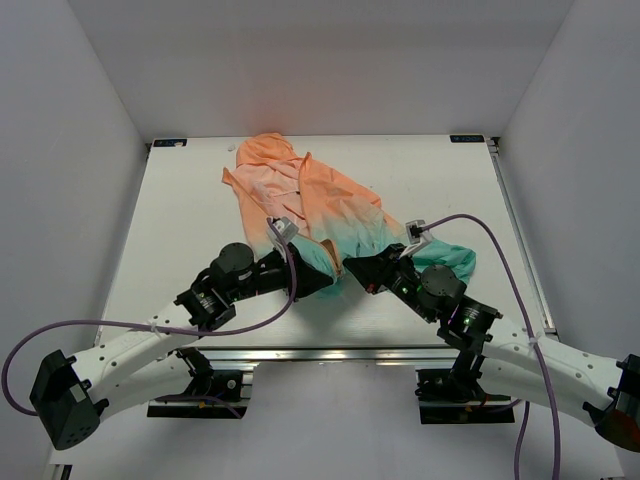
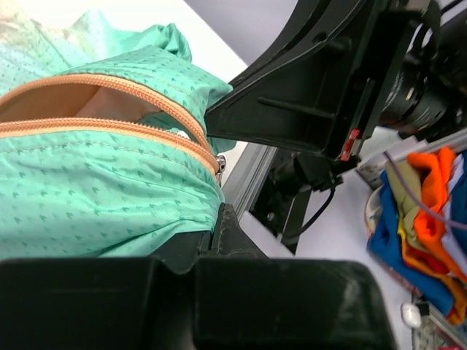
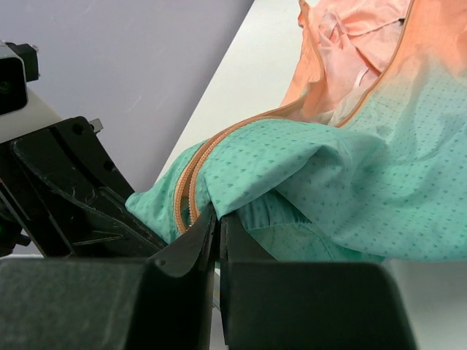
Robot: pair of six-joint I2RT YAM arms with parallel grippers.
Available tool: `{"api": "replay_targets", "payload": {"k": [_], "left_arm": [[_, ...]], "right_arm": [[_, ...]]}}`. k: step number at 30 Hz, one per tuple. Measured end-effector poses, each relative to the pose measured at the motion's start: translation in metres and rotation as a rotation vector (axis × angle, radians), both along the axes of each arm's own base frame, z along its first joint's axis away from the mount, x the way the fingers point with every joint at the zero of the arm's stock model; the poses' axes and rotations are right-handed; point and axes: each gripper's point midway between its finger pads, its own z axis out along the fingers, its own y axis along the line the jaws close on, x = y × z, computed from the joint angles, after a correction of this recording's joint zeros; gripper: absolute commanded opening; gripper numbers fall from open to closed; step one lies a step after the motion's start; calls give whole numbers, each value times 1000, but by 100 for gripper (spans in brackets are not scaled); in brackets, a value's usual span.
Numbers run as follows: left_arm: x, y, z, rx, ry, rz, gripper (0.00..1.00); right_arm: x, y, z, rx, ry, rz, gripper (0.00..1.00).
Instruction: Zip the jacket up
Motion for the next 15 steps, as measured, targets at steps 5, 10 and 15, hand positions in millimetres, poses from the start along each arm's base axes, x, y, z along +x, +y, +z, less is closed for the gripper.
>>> {"api": "replay_targets", "payload": {"k": [5, 10, 15], "left_arm": [[-2, 1, -10, 37, 2, -16, 0], [-4, 2, -16, 56, 22, -22, 11], [-9, 2, -18, 61, 41, -40, 23]], "right_arm": [[-2, 3, -5, -14, 9, 19, 0], [-7, 5, -10, -22, 32, 43, 0], [-11, 7, -25, -3, 71, 71, 0]]}}
